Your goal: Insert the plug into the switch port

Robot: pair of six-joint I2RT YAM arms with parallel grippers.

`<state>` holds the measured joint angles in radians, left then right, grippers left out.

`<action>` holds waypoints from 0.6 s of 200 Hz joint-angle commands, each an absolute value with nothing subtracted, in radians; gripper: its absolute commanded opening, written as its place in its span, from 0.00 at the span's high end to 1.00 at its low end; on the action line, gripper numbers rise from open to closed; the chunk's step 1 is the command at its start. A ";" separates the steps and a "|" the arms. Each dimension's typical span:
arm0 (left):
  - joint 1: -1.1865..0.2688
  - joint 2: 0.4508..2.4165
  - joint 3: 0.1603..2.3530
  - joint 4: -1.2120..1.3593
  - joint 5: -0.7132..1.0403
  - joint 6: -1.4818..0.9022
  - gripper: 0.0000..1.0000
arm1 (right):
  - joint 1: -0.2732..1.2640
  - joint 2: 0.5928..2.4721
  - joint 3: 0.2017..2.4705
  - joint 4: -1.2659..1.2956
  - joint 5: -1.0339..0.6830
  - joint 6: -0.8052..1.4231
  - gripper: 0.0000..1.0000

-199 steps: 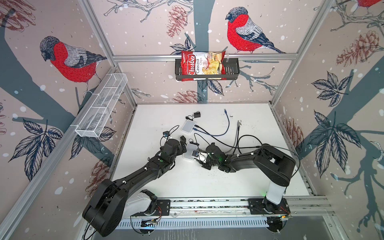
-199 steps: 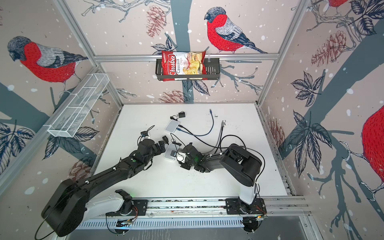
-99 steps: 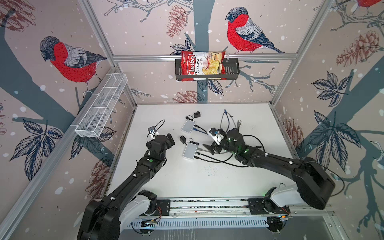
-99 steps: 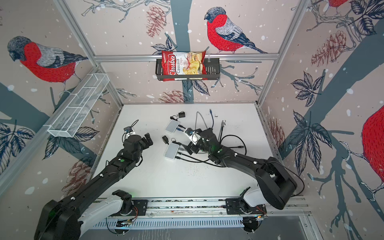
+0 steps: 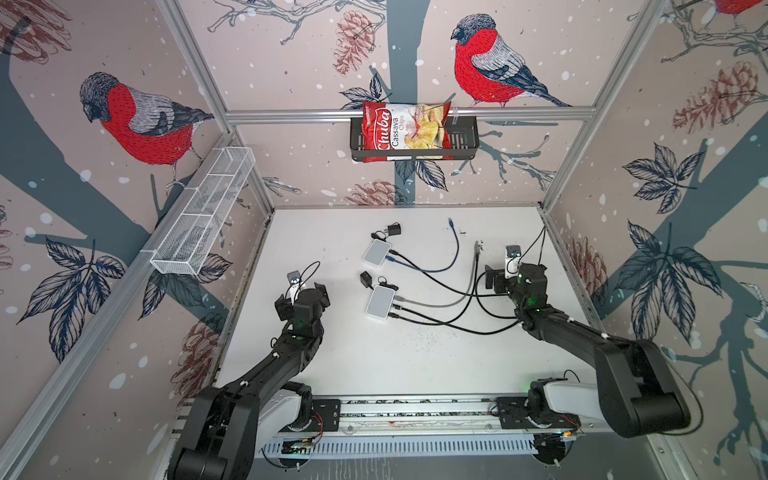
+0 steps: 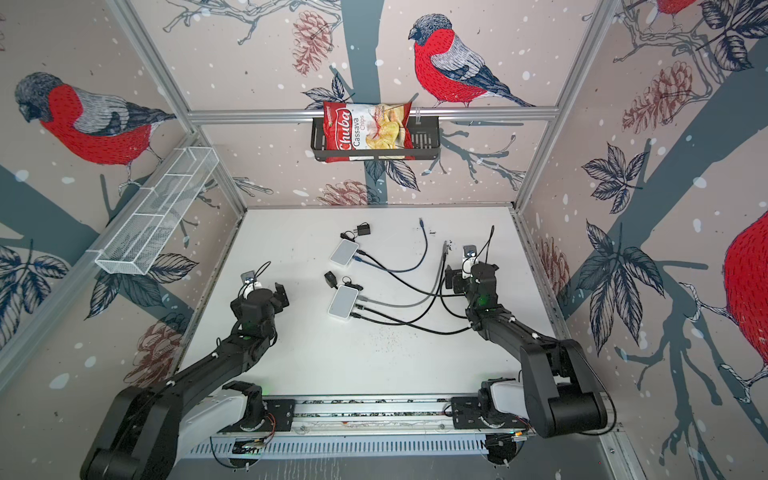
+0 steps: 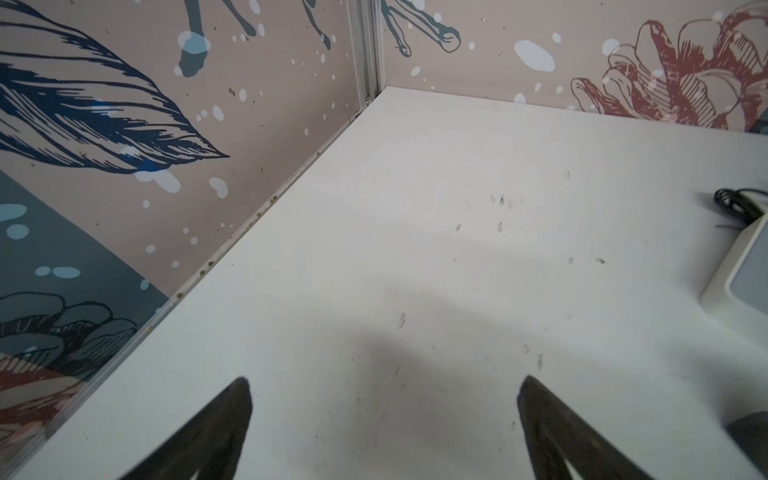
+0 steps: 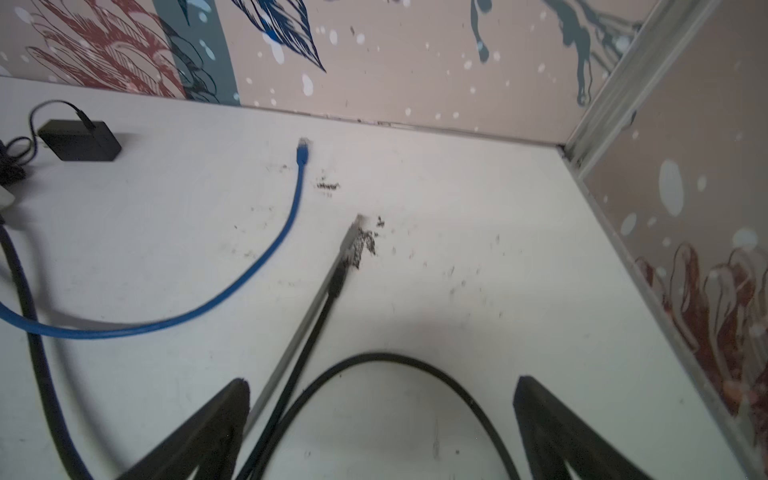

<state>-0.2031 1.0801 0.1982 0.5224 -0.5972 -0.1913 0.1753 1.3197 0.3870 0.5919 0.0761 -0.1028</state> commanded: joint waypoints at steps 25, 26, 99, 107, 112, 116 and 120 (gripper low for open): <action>-0.183 1.166 0.104 1.067 -0.517 -0.031 0.02 | 0.163 1.406 0.288 1.011 0.092 -0.129 0.01; -0.183 1.168 0.102 1.077 -0.516 -0.028 0.02 | 0.162 1.407 0.287 1.014 0.095 -0.127 0.01; -0.131 1.316 0.145 1.221 -0.385 -0.035 0.02 | 0.116 1.413 0.057 1.447 0.153 -0.047 0.00; -0.126 1.330 0.151 1.231 -0.372 -0.024 0.02 | 0.106 1.485 0.061 1.522 0.139 -0.048 0.01; -0.124 1.334 0.157 1.226 -0.366 -0.021 0.02 | 0.109 1.529 0.066 1.577 0.159 -0.047 0.01; -0.119 1.336 0.157 1.229 -0.357 -0.017 0.02 | 0.109 1.552 0.071 1.601 0.182 -0.041 0.00; -0.116 1.342 0.156 1.238 -0.345 -0.012 0.02 | 0.109 1.553 0.082 1.571 0.203 -0.034 0.00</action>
